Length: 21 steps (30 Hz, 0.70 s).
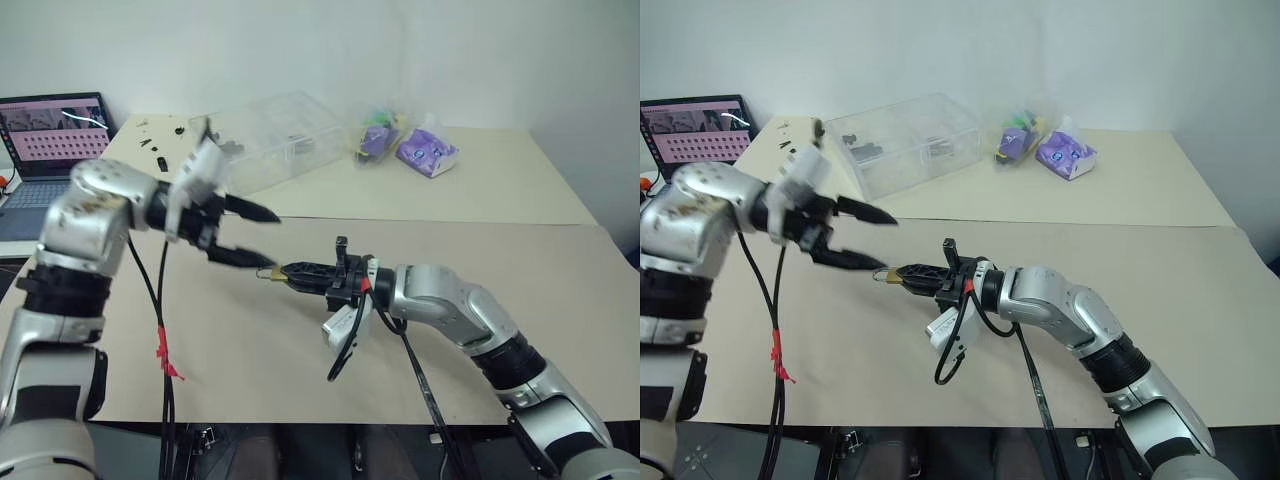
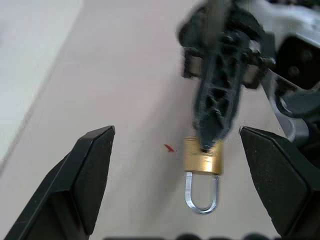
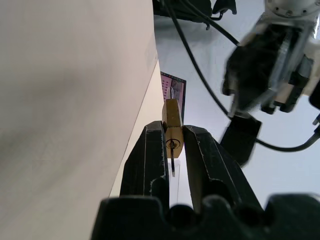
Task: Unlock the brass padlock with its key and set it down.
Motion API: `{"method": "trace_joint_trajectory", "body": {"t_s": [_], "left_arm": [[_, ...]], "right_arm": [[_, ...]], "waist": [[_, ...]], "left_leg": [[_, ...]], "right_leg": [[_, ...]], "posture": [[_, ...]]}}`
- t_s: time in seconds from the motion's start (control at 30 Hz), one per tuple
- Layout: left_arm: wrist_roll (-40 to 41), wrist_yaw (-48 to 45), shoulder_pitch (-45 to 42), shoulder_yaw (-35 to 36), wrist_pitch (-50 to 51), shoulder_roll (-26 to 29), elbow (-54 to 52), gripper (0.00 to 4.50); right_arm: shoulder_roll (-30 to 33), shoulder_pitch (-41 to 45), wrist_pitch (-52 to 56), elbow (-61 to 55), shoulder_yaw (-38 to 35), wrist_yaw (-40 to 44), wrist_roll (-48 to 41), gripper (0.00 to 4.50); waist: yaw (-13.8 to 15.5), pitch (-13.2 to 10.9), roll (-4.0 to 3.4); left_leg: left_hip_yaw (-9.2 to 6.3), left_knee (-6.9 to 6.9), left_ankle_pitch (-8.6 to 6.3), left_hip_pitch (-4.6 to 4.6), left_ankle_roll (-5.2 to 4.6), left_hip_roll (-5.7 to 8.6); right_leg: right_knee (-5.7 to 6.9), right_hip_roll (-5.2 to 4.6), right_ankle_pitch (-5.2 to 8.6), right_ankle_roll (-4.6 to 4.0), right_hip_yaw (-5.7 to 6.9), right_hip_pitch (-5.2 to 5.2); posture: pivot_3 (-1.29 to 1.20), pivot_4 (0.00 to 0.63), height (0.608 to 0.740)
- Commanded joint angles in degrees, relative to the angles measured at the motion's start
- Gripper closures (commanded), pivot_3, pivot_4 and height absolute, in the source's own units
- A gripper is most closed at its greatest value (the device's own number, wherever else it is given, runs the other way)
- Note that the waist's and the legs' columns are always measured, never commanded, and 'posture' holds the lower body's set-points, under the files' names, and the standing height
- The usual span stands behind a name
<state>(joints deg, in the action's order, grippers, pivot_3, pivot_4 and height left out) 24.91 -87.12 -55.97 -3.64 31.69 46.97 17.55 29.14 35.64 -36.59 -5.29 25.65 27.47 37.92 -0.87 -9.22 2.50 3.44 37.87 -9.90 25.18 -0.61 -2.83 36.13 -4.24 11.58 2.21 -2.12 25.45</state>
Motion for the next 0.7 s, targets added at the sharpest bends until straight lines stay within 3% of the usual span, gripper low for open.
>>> {"method": "trace_joint_trajectory", "body": {"t_s": [0.03,0.13,0.43,0.7], "left_arm": [[-0.99,2.46,-2.77,3.47,-2.90,0.27,7.04,0.22],[-1.18,-0.15,1.41,1.78,-2.94,0.13,4.57,0.91],[-2.73,-1.62,7.87,-1.95,-4.31,-0.95,-2.18,4.29],[-2.08,-2.23,5.75,-1.90,-3.12,-1.97,-2.59,4.29]], "right_arm": [[0.06,0.05,1.33,-1.60,-2.23,-0.32,-0.95,4.38],[0.18,0.16,1.65,-1.93,-2.36,-0.32,-1.00,4.38],[0.41,-0.12,2.50,-2.57,-2.63,-0.43,-0.72,4.38],[0.47,-0.37,3.02,-2.77,-2.81,-0.32,-0.53,4.38]], "waist": [[-0.04,0.00,0.00],[-0.07,0.00,-0.01],[0.09,-0.02,0.03],[0.04,-0.02,0.03]], "left_leg": [[0.00,0.00,0.00,0.00,0.00,0.01],[0.01,-0.02,-0.01,0.00,0.00,0.02],[0.01,-0.03,-0.01,0.01,0.01,-0.01],[0.01,-0.03,-0.01,0.01,0.01,0.00]], "right_leg": [[-0.01,-0.01,0.01,0.01,0.00,-0.01],[-0.01,-0.03,0.03,0.02,-0.01,-0.02],[0.04,-0.02,0.03,-0.04,0.01,0.00],[0.03,-0.02,0.04,-0.03,0.00,0.00]], "posture": [[0.00,0.150,0.726],[0.00,0.150,0.726],[0.00,0.150,0.726],[0.00,0.150,0.726]]}}
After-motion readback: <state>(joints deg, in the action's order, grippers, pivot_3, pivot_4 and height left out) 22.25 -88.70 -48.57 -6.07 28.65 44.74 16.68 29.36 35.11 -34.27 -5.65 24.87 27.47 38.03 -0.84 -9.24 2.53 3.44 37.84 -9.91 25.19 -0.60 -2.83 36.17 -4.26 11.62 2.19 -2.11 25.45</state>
